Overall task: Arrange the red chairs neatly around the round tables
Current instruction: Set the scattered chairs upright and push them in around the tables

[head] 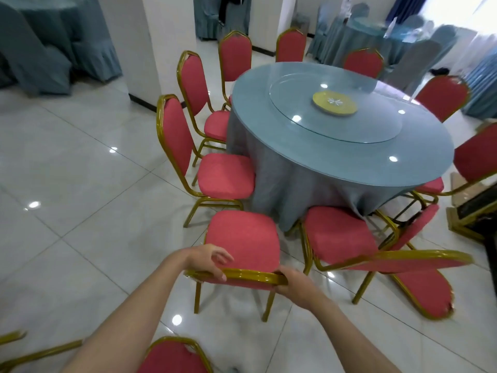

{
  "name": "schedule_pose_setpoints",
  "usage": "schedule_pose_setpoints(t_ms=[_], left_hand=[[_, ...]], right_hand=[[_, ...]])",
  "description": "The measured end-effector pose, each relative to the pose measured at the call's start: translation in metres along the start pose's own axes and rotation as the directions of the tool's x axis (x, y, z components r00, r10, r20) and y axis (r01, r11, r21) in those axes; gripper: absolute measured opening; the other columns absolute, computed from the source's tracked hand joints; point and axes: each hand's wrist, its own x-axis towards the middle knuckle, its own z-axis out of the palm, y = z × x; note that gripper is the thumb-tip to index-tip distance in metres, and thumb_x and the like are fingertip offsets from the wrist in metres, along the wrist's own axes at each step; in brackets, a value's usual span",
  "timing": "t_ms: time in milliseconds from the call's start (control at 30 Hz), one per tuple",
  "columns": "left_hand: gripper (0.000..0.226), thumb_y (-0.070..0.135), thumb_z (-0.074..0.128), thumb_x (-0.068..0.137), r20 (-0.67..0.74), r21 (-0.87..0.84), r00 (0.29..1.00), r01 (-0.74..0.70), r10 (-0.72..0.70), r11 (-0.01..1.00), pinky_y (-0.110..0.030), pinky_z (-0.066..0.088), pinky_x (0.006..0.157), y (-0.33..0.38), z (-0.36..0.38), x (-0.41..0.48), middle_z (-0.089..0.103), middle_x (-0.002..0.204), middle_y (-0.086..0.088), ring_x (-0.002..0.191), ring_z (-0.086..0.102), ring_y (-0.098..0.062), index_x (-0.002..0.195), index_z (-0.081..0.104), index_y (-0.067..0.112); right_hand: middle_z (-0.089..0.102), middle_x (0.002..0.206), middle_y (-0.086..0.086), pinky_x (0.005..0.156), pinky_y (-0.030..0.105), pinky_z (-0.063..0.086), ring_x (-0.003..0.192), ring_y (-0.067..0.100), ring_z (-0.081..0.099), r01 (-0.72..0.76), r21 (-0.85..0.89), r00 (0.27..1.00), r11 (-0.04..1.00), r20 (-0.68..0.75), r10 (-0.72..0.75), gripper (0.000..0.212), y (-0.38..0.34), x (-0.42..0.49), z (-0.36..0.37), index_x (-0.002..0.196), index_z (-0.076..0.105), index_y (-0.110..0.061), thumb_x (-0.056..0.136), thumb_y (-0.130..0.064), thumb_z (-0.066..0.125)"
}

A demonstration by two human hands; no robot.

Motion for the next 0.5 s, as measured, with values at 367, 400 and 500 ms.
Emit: schedule_pose_setpoints(t_ms=[367, 400, 500], left_hand=[[0.023, 0.034, 0.077, 0.09, -0.342, -0.089, 0.91, -0.28, 0.234, 0.956, -0.022, 0.056, 0.084, 0.126, 0.032, 0.047, 0.075, 0.109, 0.01, 0.105, 0.068, -0.004, 0.112, 0.073, 0.031], [0.019, 0.032, 0.076, 0.091, -0.356, -0.093, 0.903, -0.289, 0.239, 0.953, -0.021, 0.057, 0.08, 0.136, 0.039, 0.056, 0.076, 0.107, 0.009, 0.102, 0.069, -0.005, 0.11, 0.074, 0.03], [0.013, 0.026, 0.074, 0.094, -0.365, -0.134, 0.899, -0.31, 0.244, 0.941, -0.025, 0.058, 0.075, 0.177, 0.07, 0.09, 0.078, 0.102, 0.004, 0.096, 0.073, -0.012, 0.107, 0.075, 0.026]], right_hand=[[0.074, 0.103, -0.014, 0.094, 0.032, 0.059, 0.098, 0.0, 0.069, -0.092, 0.389, 0.966, 0.917, -0.189, 0.177, 0.014, 0.081, -0.064, -0.087, 0.109, 0.072, -0.03, 0.096, -0.025, 0.071], [0.075, 0.102, -0.014, 0.093, 0.034, 0.059, 0.098, 0.0, 0.069, -0.08, 0.431, 0.958, 0.899, -0.214, 0.188, 0.013, 0.092, -0.07, -0.093, 0.107, 0.072, -0.032, 0.096, -0.026, 0.071], [0.076, 0.102, -0.014, 0.089, 0.03, 0.059, 0.097, 0.003, 0.072, -0.048, 0.54, 0.932, 0.84, -0.278, 0.232, 0.011, 0.13, -0.093, -0.113, 0.107, 0.072, -0.034, 0.097, -0.029, 0.07]])
